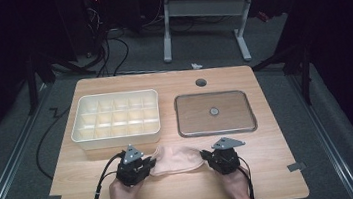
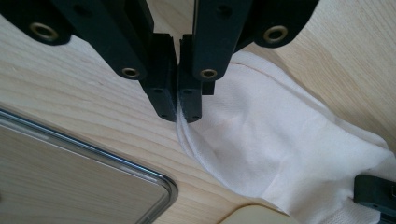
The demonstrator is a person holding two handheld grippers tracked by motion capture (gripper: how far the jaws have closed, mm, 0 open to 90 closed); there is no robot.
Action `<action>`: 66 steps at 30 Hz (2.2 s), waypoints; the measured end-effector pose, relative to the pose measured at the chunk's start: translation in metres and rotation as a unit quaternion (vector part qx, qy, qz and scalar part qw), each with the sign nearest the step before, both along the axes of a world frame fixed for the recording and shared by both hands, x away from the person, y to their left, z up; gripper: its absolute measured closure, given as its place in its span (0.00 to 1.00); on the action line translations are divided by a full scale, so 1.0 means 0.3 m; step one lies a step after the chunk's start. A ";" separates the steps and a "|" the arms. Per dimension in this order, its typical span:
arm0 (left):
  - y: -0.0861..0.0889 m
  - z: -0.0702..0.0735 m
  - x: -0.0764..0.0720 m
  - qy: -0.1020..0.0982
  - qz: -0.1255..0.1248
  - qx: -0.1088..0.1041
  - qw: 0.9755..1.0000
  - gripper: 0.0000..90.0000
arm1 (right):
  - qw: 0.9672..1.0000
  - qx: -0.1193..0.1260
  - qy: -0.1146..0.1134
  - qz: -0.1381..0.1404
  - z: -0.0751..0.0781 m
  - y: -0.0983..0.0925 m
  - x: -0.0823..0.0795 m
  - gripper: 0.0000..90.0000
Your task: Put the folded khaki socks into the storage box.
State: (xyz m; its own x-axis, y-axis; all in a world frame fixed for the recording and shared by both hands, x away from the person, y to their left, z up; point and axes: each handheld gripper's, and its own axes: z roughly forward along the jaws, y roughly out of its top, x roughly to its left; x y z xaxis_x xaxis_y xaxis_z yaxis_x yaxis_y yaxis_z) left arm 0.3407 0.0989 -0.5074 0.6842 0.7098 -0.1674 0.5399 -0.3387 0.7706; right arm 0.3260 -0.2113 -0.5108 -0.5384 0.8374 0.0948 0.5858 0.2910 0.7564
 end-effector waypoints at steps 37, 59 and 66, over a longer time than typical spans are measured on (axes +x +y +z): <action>-0.015 -0.061 0.018 -0.009 0.041 0.033 0.999 0.47 | 0.999 -0.004 -0.006 -0.032 -0.045 -0.062 -0.009 0.73; 0.015 -0.051 0.015 0.024 0.053 0.010 0.998 0.45 | 0.999 0.026 -0.028 0.038 0.014 0.095 -0.060 0.90; 0.017 -0.058 0.008 0.038 0.048 -0.004 0.998 0.45 | 0.998 0.019 -0.013 0.061 -0.016 0.183 -0.046 0.93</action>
